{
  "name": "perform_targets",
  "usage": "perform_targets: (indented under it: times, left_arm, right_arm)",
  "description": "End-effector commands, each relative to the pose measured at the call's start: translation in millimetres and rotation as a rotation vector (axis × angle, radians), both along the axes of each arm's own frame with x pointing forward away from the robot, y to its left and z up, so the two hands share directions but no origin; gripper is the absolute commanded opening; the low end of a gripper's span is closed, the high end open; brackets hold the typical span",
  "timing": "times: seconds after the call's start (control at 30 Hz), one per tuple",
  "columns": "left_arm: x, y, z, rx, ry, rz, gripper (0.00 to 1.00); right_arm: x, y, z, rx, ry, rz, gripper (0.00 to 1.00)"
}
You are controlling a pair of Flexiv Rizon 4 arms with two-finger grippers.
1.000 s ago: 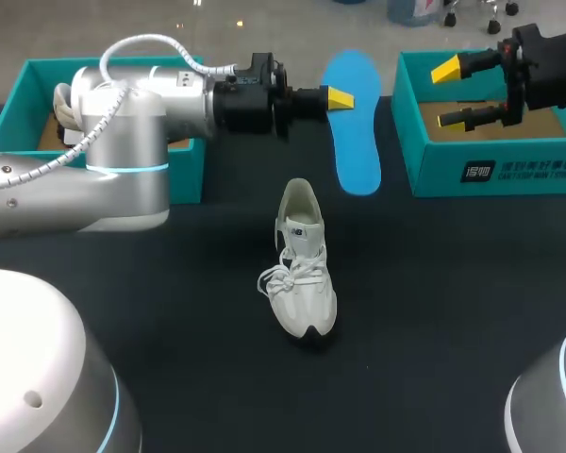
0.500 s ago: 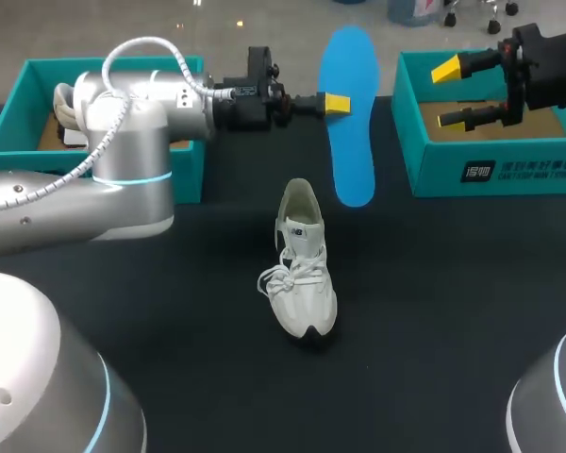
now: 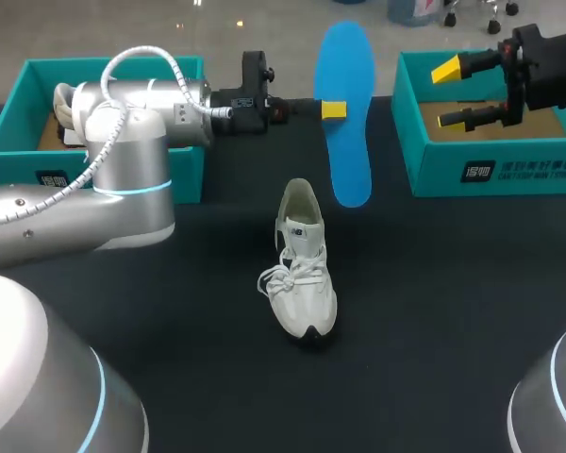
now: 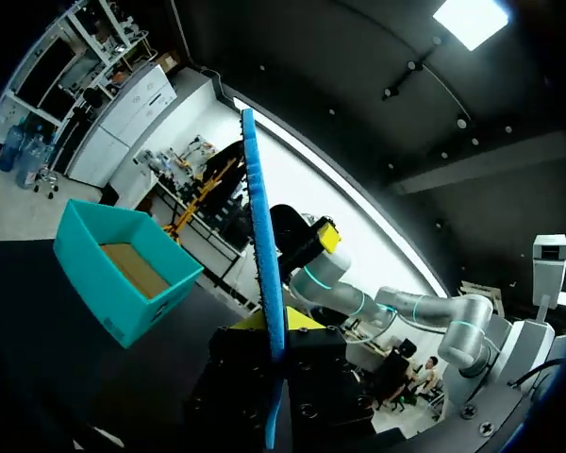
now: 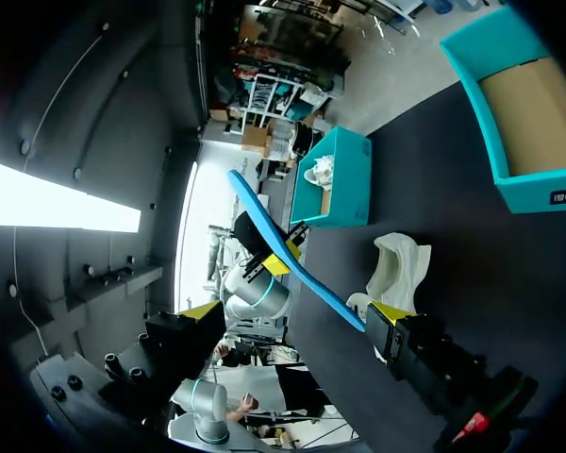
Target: Take the shoe out of the shoebox, open the shoe tongue, remove and reinsert the insole, then place the shoe into the shoebox
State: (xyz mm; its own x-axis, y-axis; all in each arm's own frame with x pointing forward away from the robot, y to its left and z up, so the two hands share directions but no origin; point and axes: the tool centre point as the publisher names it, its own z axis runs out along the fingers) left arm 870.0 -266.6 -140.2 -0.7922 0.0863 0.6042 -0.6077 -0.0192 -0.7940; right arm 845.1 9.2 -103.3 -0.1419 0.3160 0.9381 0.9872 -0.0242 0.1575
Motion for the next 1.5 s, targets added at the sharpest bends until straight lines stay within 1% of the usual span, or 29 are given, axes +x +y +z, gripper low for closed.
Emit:
perform_targets:
  times: [0.03,0.07,0.1,0.57,0.63,0.7,0.83,0.87,0.9,0.93,0.97,1.0,1.07,1.1,1.5]
  left_arm:
    - [8.3,-2.6,-9.7,-0.157,-0.472,0.058,0.0]
    - [10.5,-3.2,-9.0,-0.179,-0.459,0.087,0.0]
    - [12.3,-3.7,-7.1,-0.165,-0.45,0.105,0.0]
    - [12.3,-3.7,-7.1,-0.165,-0.45,0.105,0.0]
    - [14.3,-3.5,-7.3,-0.163,-0.576,0.108,0.0]
    - [15.9,-2.6,-5.9,-0.132,-0.694,0.072,0.0]
    - [16.3,-1.9,-0.6,-0.102,-0.865,0.037,0.0]
    - [17.0,-1.4,-0.8,-0.106,-0.911,0.016,0.0]
    - [17.5,-1.3,-1.1,-0.122,-0.935,0.031,0.0]
    - [19.0,-1.0,-2.5,-0.114,-0.994,0.013,0.0]
    - [20.2,-0.3,-5.1,-0.118,-1.087,-0.011,0.0]
    - [22.3,0.1,-7.3,-0.11,-1.137,-0.002,0.0]
    - [25.6,0.4,-10.6,-0.139,-1.32,-0.048,0.0]
    - [28.1,0.7,-12.3,-0.143,-1.379,-0.048,0.0]
    - [28.1,0.7,-12.3,-0.143,-1.379,-0.048,0.0]
  right_arm:
    - [0.7,1.2,0.1,-0.002,0.001,0.0,1.0]
    - [0.7,1.2,0.1,-0.002,0.001,0.0,1.0]
    - [0.7,1.2,0.1,-0.002,0.001,0.0,1.0]
    - [0.7,1.2,0.1,-0.002,0.001,0.0,1.0]
    - [0.7,1.2,0.1,-0.002,0.001,0.0,1.0]
    - [0.7,1.2,0.1,-0.002,0.001,0.0,1.0]
    - [0.7,1.2,0.1,-0.002,0.001,0.0,1.0]
    - [0.7,1.2,0.1,-0.002,0.001,0.0,1.0]
    - [0.7,1.2,0.1,-0.002,0.001,0.0,1.0]
    - [0.7,1.2,0.1,-0.002,0.001,0.0,1.0]
    - [0.7,1.2,0.1,-0.002,0.001,0.0,1.0]
    - [0.7,1.2,0.1,-0.002,0.001,0.0,1.0]
    - [0.7,1.2,0.1,-0.002,0.001,0.0,1.0]
    - [0.7,1.2,0.1,-0.002,0.001,0.0,1.0]
    - [0.7,1.2,0.1,-0.002,0.001,0.0,1.0]
